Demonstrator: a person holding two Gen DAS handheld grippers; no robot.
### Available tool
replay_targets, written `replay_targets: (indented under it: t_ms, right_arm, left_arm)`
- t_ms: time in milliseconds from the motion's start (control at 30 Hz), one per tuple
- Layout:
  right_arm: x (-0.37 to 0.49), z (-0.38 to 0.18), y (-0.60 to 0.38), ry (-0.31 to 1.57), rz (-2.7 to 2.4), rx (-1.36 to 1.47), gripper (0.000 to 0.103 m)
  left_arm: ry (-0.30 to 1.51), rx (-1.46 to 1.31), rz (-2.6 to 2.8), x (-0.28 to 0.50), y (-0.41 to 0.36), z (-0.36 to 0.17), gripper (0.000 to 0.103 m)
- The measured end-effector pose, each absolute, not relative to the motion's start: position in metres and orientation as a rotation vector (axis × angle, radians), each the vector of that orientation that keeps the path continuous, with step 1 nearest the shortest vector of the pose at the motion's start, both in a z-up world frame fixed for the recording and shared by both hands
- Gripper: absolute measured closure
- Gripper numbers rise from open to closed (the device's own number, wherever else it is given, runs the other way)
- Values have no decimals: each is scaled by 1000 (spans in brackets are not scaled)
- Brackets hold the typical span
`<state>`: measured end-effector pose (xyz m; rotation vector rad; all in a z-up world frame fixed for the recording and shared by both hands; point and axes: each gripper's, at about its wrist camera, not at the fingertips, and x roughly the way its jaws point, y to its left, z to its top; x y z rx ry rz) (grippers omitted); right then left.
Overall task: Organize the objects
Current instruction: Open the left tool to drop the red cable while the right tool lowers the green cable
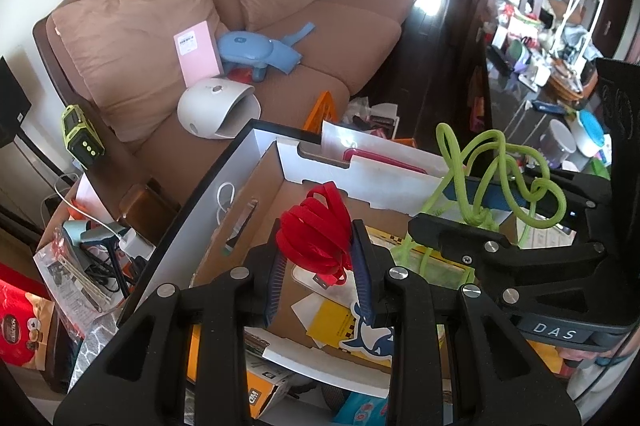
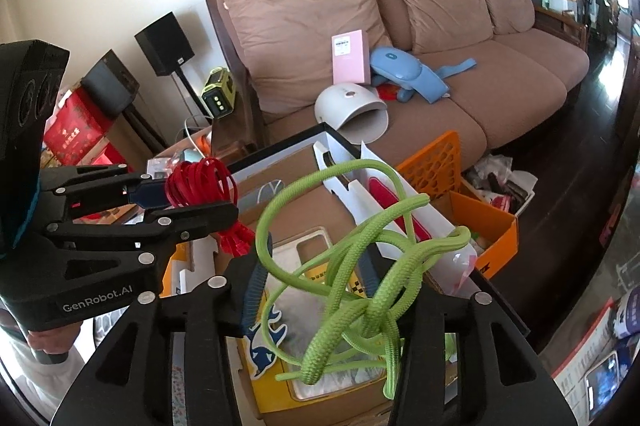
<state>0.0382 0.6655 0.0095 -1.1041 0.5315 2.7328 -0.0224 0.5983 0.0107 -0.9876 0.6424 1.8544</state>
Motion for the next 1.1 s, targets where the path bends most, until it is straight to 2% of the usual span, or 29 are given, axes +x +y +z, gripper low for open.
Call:
replay_targets:
  t_ms: [67,233,400,800,1100]
  right_arm:
    - [38,9,666,533,2732,-1104,52]
    - [39,9,668,540,2741,-1113,32]
    - [38,9,668,533,2746,-1124,20]
    - [40,13,672,547,2729,-1110,16]
    - [46,19,676,744,2859,-1113,15]
  left_arm:
    - [646,-987,1852,-22,598,10,75]
    - [649,-989,1852,-23,598,9,75]
    - [642,-993,1861,-26,596,8,75]
    - [649,-1032,1847,-33,600,-2,75]
    - [683,-1069,1845,-40,602,-13,75]
